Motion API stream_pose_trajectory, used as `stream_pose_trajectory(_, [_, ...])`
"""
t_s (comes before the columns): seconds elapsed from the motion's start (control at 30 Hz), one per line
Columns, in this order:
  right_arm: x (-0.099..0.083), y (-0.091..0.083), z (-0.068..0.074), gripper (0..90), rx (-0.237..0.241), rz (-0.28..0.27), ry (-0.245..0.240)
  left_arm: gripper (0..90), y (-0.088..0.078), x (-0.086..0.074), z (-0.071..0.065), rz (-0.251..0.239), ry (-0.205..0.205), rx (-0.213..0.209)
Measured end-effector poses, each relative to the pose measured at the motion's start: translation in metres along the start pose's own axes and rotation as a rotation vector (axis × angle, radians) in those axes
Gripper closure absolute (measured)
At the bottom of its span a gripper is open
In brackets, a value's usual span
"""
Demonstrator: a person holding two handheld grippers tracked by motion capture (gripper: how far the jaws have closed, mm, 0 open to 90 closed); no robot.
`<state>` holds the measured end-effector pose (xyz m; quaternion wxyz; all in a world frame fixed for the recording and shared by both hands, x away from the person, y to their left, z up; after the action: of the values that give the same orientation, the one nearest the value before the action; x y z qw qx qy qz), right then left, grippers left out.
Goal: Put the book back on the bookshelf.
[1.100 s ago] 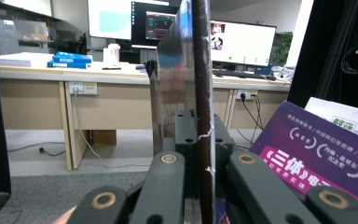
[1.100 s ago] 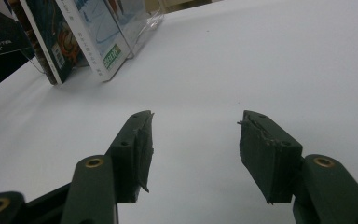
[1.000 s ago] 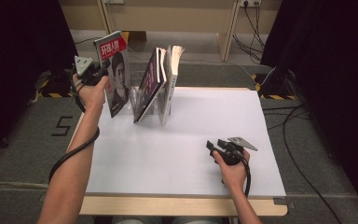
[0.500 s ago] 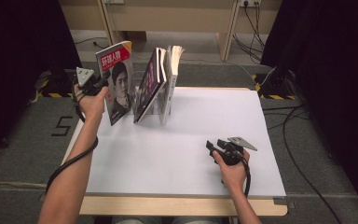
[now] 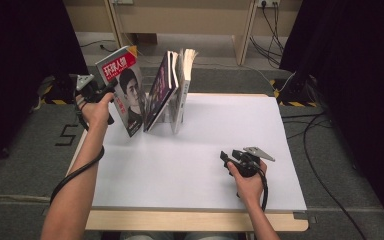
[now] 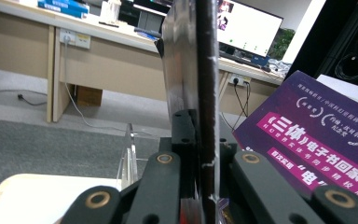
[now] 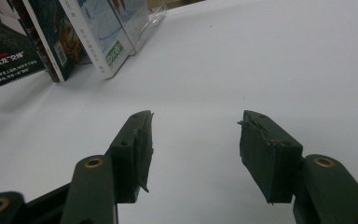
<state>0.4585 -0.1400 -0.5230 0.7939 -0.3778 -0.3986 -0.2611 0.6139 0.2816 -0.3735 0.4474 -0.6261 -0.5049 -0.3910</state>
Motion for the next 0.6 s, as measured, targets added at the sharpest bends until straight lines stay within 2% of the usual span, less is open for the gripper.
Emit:
stream_pose_trajectory(0.07, [0.0,0.0,0.0,44.4,0.0,0.001,0.0,84.2,0.001,0.001,-0.001,0.014,-0.011,0.002])
stream_pose_trajectory(0.17, [0.0,0.0,0.0,44.4,-0.001,-0.001,-0.002,85.7,0.001,0.002,-0.002,0.04,-0.004,0.013])
stream_pose_trajectory(0.27, [0.0,0.0,0.0,44.5,0.0,0.0,0.0,86.1,0.001,0.005,-0.007,0.049,0.008,-0.007])
stream_pose_trajectory(0.4, [0.0,-0.001,-0.001,44.5,-0.001,0.003,0.003,86.3,0.002,0.01,-0.015,0.021,0.073,-0.008])
stream_pose_trajectory(0.47, [0.0,-0.001,-0.001,44.5,-0.002,0.001,0.009,86.3,0.002,0.011,-0.017,0.013,0.083,-0.008])
stream_pose_trajectory(0.6, [0.0,-0.001,-0.003,44.5,-0.003,0.0,0.005,86.4,0.002,0.021,-0.027,-0.048,0.153,-0.022])
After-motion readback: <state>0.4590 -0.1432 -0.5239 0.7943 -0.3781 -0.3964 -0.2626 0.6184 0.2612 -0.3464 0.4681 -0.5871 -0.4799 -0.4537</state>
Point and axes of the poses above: each handheld gripper's, and its own axes: y roughly forward along the jaws, x roughly out of its top, z roughly to its left, the point moved 8 cm from there along y, roughly forward along the jaws, and after that the axes turned 9 degrees about x, right-handed, at the moved point
